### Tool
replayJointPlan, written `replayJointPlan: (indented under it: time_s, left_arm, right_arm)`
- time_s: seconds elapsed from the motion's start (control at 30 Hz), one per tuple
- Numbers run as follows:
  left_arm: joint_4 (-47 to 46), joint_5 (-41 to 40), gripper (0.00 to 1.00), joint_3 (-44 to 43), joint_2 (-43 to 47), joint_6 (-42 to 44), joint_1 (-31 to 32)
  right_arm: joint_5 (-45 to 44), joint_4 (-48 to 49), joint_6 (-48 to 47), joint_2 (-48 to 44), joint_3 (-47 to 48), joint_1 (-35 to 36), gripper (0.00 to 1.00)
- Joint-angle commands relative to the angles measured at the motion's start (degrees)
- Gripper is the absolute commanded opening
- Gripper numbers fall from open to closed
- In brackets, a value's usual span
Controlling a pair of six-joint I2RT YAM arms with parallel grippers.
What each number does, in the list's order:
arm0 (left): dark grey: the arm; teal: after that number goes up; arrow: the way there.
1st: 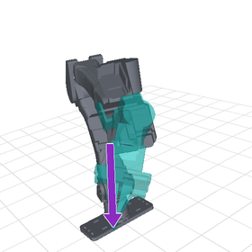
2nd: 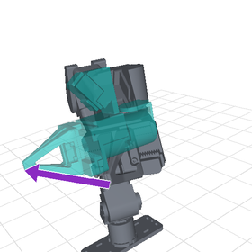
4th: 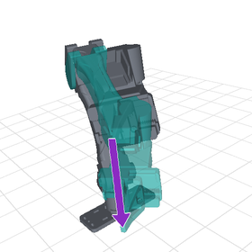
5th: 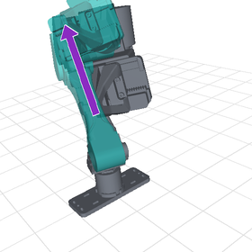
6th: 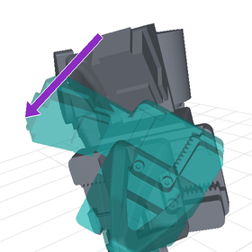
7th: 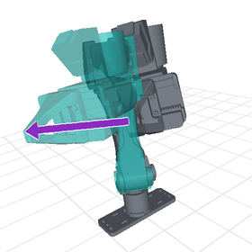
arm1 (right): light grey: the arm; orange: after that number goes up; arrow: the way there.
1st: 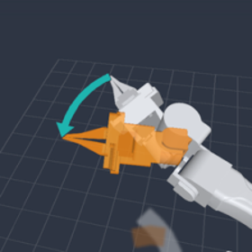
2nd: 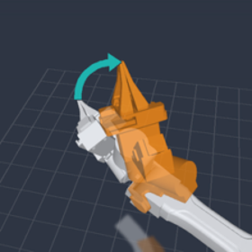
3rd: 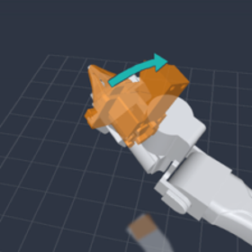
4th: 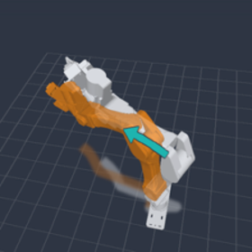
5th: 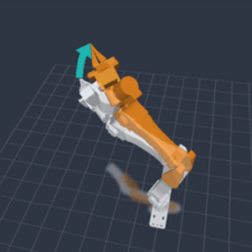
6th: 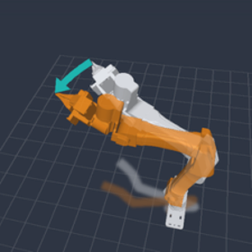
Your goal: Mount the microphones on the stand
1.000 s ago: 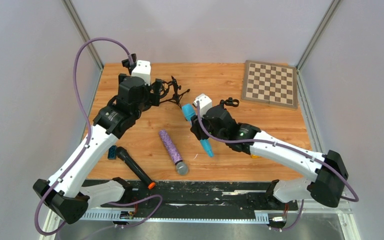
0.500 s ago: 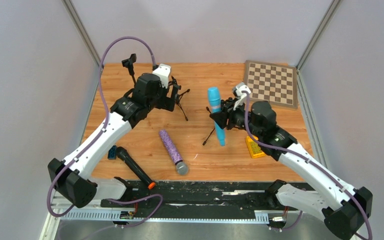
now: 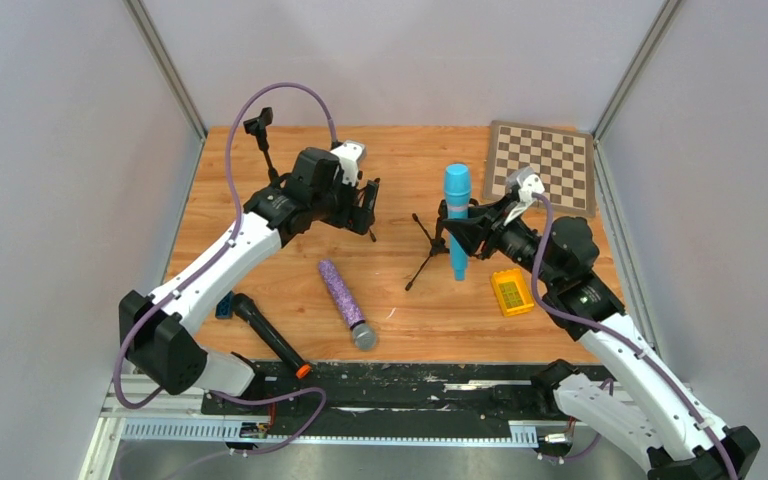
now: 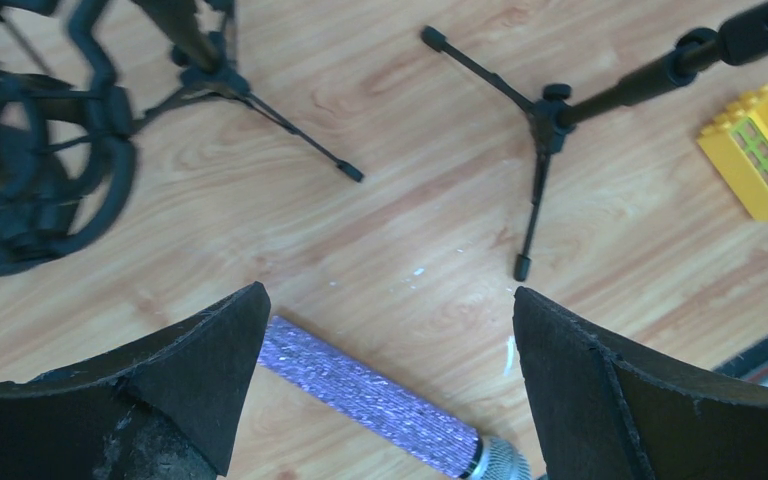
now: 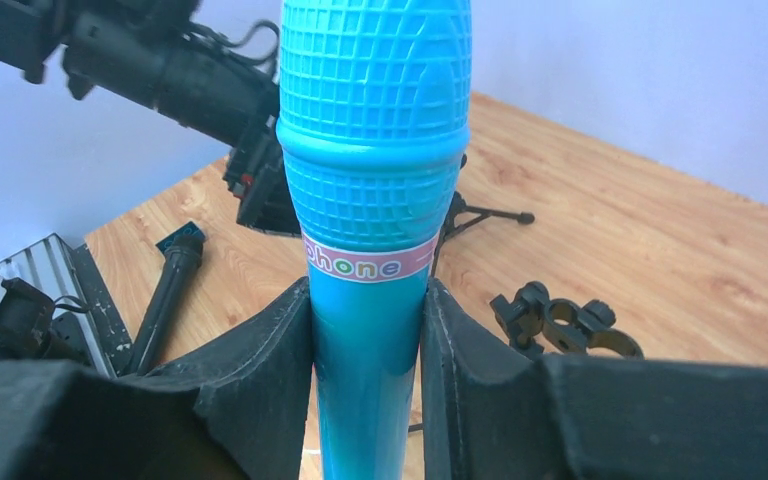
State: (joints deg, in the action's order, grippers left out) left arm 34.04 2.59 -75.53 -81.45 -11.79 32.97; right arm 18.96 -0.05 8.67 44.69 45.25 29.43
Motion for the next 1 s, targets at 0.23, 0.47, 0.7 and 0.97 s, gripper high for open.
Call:
replayJointPlan:
  time_s: [0.23, 0.47, 0.7, 0.97]
  left_arm:
    - [-2.67, 12.24, 1.0, -2.14, -2.26, -4.69, 0.35]
    - [-2.7, 11.75, 1.0, -2.1, -1.97, -4.47, 0.41]
    - [-2.67, 12.25, 1.0, -2.74, -2.22, -4.46, 0.34]
    - [1.31, 15.39, 1.0, -16.67, -5.88, -4.58, 0.36]
  right_arm:
    - [4.82, 7.02, -8.23, -0.75, 2.64, -2.45, 0.0]
    - [14.84, 18.65, -4.86, 1.05, 0.0, -7.5, 0.0]
    - [15.17, 24.58, -1.97, 2.97, 0.18, -10.54, 0.0]
    - [16.89, 27.59, 5.53, 6.24, 3.64, -15.07, 0.0]
